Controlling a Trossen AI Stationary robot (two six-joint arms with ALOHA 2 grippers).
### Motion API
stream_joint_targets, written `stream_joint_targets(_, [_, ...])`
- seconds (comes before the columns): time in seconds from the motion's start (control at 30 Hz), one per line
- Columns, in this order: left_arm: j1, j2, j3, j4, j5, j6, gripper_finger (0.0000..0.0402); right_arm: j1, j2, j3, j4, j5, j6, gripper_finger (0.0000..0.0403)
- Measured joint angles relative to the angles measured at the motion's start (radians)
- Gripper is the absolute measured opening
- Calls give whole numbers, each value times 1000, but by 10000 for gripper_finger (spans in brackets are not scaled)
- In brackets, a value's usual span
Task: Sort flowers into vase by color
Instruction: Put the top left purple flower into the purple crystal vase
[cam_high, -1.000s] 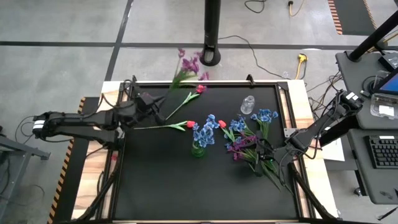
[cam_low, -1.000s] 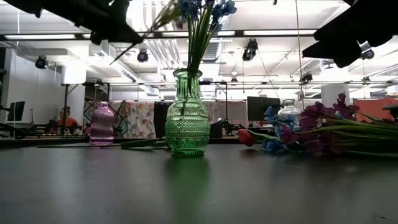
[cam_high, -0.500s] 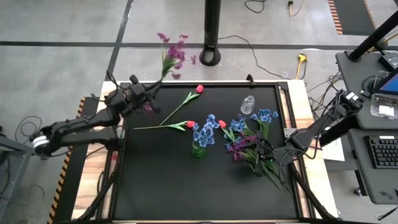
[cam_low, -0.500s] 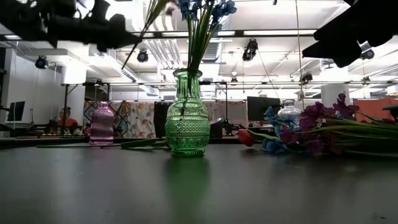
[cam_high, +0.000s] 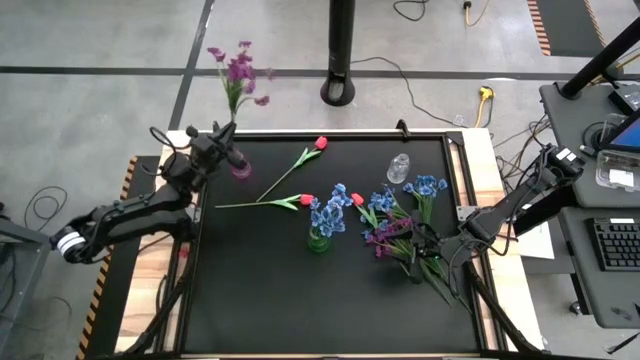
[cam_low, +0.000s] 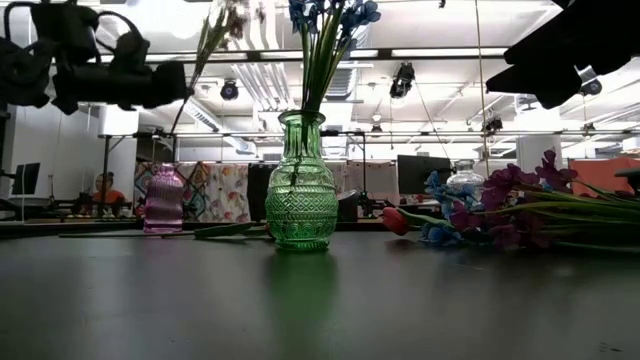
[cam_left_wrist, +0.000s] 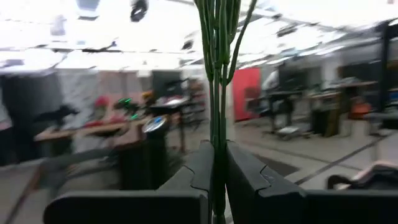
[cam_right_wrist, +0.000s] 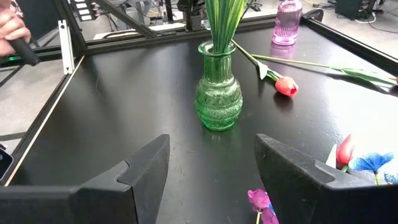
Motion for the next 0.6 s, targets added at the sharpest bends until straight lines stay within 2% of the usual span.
stream_joint_targets(0.3, [33,4,-3,5,-4,14,6,0,0,0,0,0,-3,226])
stream_joint_targets(0.47, [61,4,-35,50,84,-46,6,0,0,0,0,0,-3,226])
stream_joint_targets(0.6, [87,1,-81,130,83,-50,6,0,0,0,0,0,-2,226])
